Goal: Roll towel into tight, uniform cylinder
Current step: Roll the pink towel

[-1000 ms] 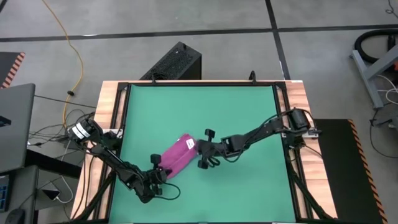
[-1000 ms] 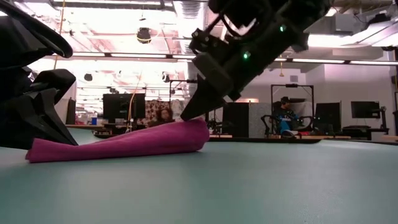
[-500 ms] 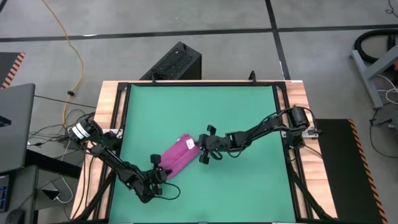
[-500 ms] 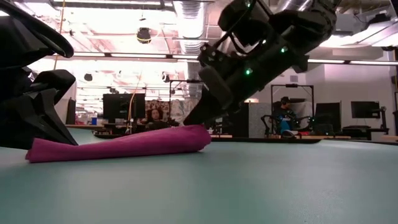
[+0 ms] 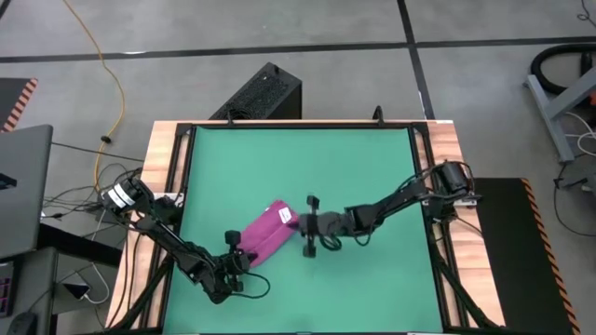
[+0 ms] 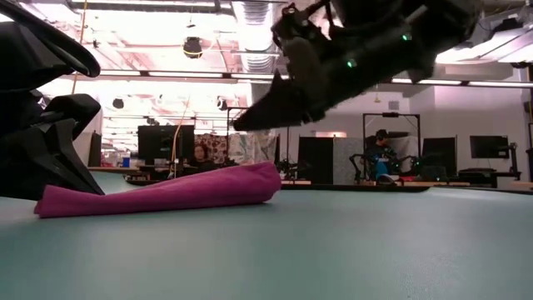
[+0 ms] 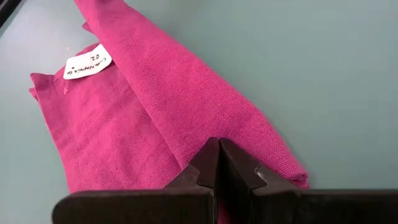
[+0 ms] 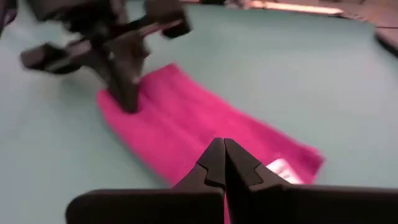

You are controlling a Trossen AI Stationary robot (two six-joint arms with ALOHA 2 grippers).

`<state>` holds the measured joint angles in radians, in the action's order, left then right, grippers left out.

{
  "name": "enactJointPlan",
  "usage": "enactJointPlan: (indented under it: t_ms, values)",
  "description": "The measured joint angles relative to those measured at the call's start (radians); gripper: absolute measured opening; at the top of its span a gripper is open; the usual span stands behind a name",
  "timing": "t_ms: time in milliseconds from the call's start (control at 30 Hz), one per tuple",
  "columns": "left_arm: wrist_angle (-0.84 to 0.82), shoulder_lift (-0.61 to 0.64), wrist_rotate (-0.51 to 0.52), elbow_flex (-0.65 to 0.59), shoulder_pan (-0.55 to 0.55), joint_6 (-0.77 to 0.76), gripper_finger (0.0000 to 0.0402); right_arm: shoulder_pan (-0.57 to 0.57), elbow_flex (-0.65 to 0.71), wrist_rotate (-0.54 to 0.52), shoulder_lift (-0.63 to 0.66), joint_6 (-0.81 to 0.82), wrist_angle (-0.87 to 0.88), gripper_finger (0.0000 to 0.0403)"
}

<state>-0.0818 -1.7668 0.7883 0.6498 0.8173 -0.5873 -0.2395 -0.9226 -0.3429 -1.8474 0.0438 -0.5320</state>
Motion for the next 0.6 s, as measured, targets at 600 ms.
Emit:
enactJointPlan:
  t_ms: [600]
  values:
    - [-0.002, 0.000, -0.006, 0.000, 0.000, -0.004, 0.0000, 0.111, -0.003, 0.053, -0.201, 0.077, -0.094, 0.0014]
